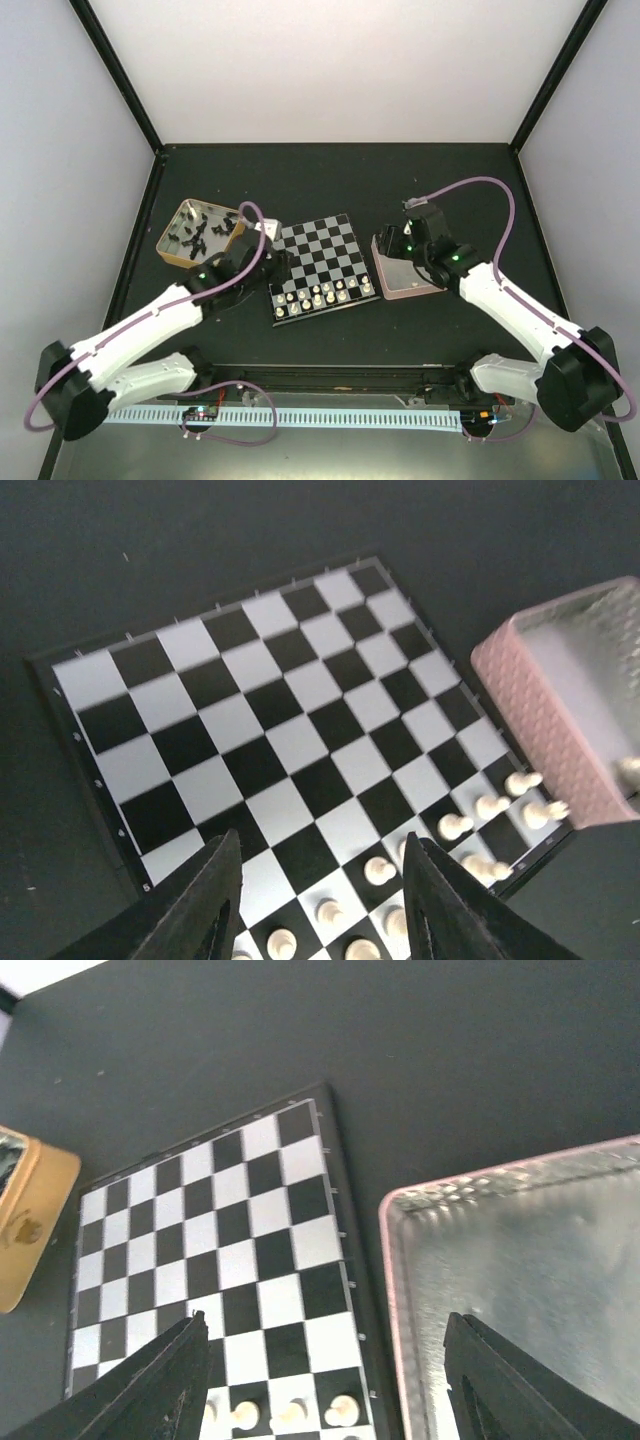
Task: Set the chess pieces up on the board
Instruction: Adjust the storage box at the center of the board.
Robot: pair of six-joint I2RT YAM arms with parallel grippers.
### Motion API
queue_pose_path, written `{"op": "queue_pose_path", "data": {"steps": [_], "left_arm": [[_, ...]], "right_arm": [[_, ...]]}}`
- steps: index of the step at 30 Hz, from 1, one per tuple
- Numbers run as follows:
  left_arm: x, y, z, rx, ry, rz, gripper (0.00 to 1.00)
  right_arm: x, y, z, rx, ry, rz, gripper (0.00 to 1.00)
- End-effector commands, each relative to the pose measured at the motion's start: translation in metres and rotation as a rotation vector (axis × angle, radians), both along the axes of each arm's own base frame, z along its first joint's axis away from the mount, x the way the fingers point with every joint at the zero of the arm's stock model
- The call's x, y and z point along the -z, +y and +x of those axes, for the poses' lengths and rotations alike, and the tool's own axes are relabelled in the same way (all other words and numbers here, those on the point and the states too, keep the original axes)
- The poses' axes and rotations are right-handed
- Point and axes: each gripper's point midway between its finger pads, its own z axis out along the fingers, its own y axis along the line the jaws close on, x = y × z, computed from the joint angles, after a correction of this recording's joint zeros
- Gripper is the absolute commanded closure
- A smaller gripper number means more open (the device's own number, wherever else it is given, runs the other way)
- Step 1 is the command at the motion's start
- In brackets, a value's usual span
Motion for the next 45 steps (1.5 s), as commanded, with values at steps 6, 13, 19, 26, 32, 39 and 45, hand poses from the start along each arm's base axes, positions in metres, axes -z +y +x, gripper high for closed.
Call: {"op": "queue_pose_path", "data": {"steps": [6,13,19,26,32,39,45], "left_arm": [[-0.095,0.04,0.002,-0.097,-0.415,-0.135,0.35],[-0.138,0.044,0.008,-0.086,-0.566,-0.134,0.17],[-0.134,0.027,0.033,-0.041,-0.5,-0.11,0.1],[-0.123,0.032,0.066,-0.045,-0.402,-0.052,0.01],[-0.114,0.043,0.069,-0.07,-0.336,-0.073,0.01],[-0.115,0.049,0.074,-0.048,-0.345,-0.051,0.01],[-0.11,0.06,0.087,-0.048,-0.319,-0.044,0.04]], "right_arm": [[0.04,-0.079,-0.019,0.284,0.174,-0.094,0.35],[0.064,-0.104,-0.032,0.359,0.267,-0.147,0.35],[0.079,-0.108,-0.025,0.357,0.354,-0.183,0.36],[0.079,-0.143,-0.038,0.519,0.489,-0.288,0.36],[0.079,-0.142,-0.068,0.564,0.672,-0.277,0.36],[0.091,-0.133,-0.068,0.563,0.773,-0.222,0.44],[0.101,-0.136,-0.058,0.558,0.82,-0.233,0.52]]}}
